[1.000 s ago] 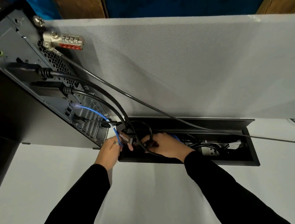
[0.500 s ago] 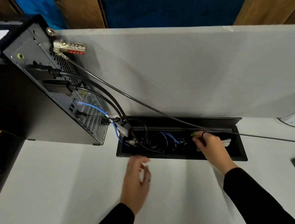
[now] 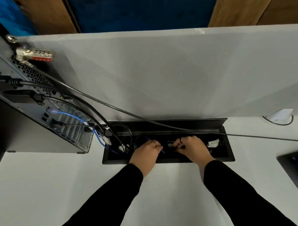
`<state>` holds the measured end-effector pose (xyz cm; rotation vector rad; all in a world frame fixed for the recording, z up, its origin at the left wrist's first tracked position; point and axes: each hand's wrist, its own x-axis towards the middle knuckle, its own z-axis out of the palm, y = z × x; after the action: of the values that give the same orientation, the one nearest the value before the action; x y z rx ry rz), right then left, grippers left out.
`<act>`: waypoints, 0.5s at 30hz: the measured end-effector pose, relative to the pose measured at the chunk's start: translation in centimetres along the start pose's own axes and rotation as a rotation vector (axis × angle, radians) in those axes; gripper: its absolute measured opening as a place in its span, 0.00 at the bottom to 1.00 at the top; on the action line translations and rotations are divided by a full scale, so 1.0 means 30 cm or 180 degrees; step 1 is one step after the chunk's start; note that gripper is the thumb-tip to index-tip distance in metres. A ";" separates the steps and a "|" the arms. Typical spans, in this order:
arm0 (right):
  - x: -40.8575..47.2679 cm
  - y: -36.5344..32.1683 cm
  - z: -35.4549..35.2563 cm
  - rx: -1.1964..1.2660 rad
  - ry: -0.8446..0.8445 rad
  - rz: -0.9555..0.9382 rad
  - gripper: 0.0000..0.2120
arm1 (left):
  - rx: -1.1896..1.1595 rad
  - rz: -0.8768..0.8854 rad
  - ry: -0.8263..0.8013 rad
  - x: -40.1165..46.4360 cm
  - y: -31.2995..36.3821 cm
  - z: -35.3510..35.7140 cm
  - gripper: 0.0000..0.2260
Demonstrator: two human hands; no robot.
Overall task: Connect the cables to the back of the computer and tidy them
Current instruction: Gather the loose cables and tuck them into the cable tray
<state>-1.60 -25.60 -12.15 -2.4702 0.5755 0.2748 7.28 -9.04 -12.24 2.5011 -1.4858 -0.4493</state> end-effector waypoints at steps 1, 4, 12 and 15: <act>0.006 -0.001 -0.003 0.0000 -0.0091 -0.0008 0.10 | 0.0017 -0.0095 -0.0204 0.000 -0.002 -0.007 0.18; 0.030 -0.004 -0.009 -0.0032 -0.0373 -0.0002 0.10 | 0.0248 -0.0295 -0.0520 0.017 0.003 -0.024 0.15; 0.092 -0.012 0.018 -0.0266 -0.0966 0.0071 0.09 | 0.0421 -0.0625 -0.0810 0.088 0.022 -0.028 0.12; 0.111 -0.018 0.036 -0.0392 -0.0956 0.0227 0.07 | 0.0390 -0.0765 -0.0764 0.109 0.025 -0.024 0.11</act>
<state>1.53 -25.70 -13.82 -2.4621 0.5309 0.7147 8.40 -12.25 -11.84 2.8222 -1.3283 -0.7430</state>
